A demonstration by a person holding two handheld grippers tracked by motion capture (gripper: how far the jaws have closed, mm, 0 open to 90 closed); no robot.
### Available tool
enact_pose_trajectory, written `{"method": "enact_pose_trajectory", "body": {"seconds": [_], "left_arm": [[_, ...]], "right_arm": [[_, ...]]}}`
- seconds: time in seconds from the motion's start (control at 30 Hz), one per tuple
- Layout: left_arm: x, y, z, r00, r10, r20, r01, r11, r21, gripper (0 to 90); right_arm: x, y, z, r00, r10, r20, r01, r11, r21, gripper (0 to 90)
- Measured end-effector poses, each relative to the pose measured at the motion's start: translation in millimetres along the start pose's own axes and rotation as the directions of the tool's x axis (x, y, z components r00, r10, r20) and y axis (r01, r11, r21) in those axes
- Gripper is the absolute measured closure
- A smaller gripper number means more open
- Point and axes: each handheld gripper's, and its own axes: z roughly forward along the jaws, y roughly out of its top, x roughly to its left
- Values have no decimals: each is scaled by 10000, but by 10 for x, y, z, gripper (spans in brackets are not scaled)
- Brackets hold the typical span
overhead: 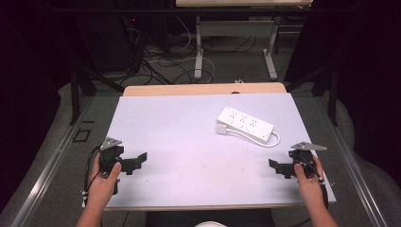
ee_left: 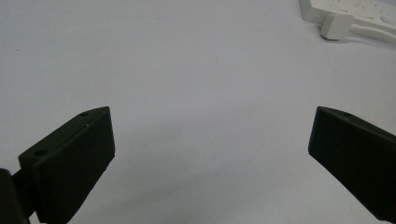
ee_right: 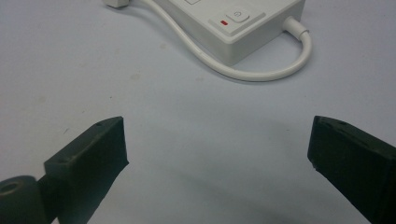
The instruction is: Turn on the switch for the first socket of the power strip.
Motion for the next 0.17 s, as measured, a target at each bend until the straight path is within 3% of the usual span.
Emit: {"method": "enact_pose_trajectory", "body": {"seconds": [0.17], "left_arm": [[8,6,-5,10000,56,-36,-56,10000,-19,4]], "right_arm": [[3,-2,-6,10000,23,9,-23,10000,14,41]]}}
